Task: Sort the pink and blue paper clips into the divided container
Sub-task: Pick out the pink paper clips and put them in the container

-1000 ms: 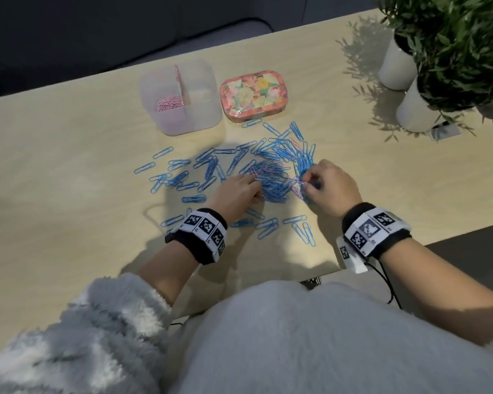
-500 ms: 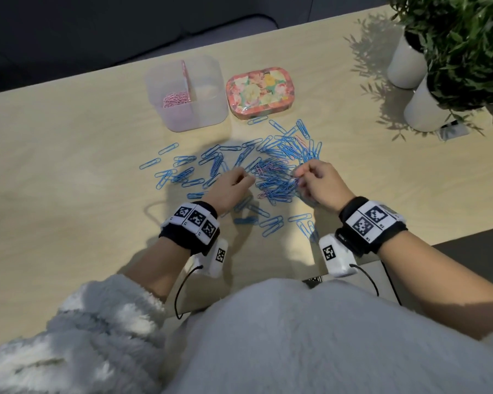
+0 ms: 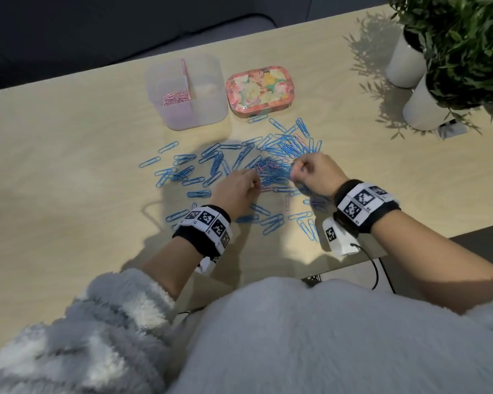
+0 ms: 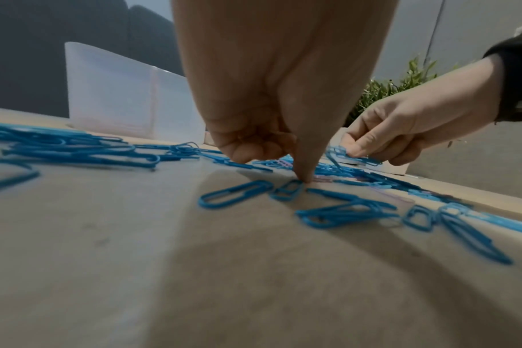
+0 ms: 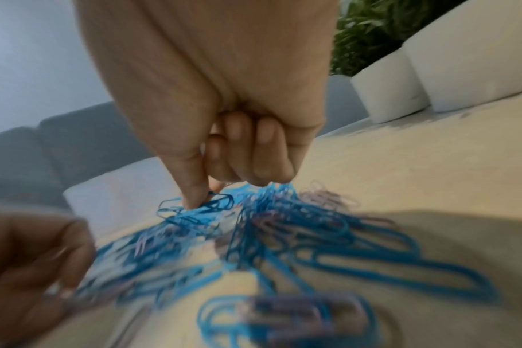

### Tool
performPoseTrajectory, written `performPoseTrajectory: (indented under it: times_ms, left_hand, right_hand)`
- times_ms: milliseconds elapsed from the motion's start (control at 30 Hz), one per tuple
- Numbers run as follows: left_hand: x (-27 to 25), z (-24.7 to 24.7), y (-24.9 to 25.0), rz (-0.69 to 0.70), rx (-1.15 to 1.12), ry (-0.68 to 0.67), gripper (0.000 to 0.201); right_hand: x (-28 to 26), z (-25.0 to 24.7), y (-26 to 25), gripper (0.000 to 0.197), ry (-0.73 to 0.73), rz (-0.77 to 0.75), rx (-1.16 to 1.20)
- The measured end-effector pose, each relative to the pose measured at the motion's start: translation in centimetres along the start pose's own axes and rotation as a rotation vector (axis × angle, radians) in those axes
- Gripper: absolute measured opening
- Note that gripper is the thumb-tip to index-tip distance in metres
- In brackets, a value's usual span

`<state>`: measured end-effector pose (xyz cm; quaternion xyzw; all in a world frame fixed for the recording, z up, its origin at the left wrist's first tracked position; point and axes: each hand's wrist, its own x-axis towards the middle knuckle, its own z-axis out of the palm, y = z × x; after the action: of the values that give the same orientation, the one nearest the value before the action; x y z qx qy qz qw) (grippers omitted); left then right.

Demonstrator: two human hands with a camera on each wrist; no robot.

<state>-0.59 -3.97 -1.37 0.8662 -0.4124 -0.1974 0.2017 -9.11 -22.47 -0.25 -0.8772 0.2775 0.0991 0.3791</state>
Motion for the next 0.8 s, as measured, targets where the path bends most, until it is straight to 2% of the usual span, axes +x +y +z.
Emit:
performPoseTrajectory:
  times_ms: [33,100,167,267,400,533,600,667,800]
  left_hand:
    - [0.0,0.0,-0.1,-0.005,-0.013,0.011,0.009]
    - [0.0,0.0,0.1,-0.004,-0.017,0.023,0.009]
    - [0.2,0.0,0.4,0.034,0.005,0.042,0.011]
    - [0.6,0.0,0.9,0.092,0.095,0.025,0.016]
    - [0.9,0.0,1.1,0.126,0.190,-0.048,0.020]
    - [0.9,0.4,0.6,0.118,0.296,-0.140,0.030]
    - [0.5,0.2,0.3,0.113,0.214,-0.131,0.023]
    - [-0.1,-0.4,0.0,0.061,0.032,-0.091,0.016]
    - [-1.1,-2.3,-1.1,-0.056,-0.181,-0.016,0.013]
  right_hand:
    - [0.5,-0.6,0.3,0.024,0.031,0.011,0.058]
    - [1.1,-1.6,0.7,0.016,0.086,0.025,0.086]
    - [0.8,-2.1,0.5,0.004,0.137,0.017,-0.033]
    - [-1.3,-1.1,-0.8,0.013,0.192,-0.029,-0.255]
    - [-3.7,2.0,-1.7,0.029,0.009,-0.021,-0.356]
    - [-4.5,3.7,-1.7,0.015,-0.006,0.000,-0.345]
    - [-4.4,4.1,-1.6,0.011,-0.032,0.007,-0.285]
    - [-4.1,3.9,-1.2,0.010,-0.067,0.008,-0.256]
    - [-3.4,2.3,0.3,0.024,-0.121,-0.033,-0.175]
